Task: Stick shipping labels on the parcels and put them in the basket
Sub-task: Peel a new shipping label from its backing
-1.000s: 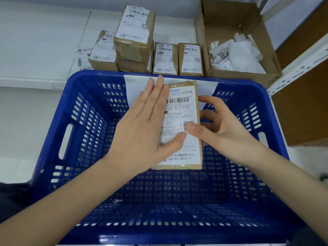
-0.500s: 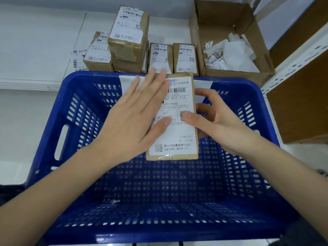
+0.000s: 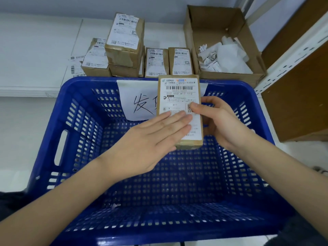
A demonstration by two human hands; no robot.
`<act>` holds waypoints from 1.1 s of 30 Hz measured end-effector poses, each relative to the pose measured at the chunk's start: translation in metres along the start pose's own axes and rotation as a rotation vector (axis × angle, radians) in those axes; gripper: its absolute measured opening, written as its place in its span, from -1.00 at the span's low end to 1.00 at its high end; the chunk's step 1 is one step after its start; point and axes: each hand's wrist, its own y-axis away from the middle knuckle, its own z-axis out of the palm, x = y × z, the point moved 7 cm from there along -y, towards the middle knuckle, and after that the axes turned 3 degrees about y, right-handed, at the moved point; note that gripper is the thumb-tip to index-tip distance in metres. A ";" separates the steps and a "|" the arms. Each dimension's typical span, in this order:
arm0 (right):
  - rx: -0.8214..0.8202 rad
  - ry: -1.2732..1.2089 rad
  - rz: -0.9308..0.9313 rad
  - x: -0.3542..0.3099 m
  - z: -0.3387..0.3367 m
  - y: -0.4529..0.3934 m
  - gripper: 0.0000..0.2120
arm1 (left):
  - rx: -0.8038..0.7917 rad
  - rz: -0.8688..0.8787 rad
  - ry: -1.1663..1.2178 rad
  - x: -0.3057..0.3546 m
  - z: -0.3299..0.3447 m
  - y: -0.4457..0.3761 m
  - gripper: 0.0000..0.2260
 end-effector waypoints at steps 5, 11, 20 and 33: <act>-0.038 -0.094 0.019 -0.003 0.002 -0.005 -0.39 | 0.170 0.066 0.001 0.001 -0.021 0.000 -0.71; -0.074 -0.017 -0.068 -0.010 0.004 -0.007 -0.54 | 0.221 0.067 -0.060 0.005 -0.025 0.003 -0.69; -0.008 0.010 -0.149 -0.014 0.006 -0.005 -0.45 | 0.064 -0.178 -0.182 -0.024 -0.017 -0.007 -0.46; 0.003 0.020 -0.240 -0.025 0.008 -0.005 -0.65 | 0.181 -0.977 0.890 -0.055 -0.003 0.012 -0.07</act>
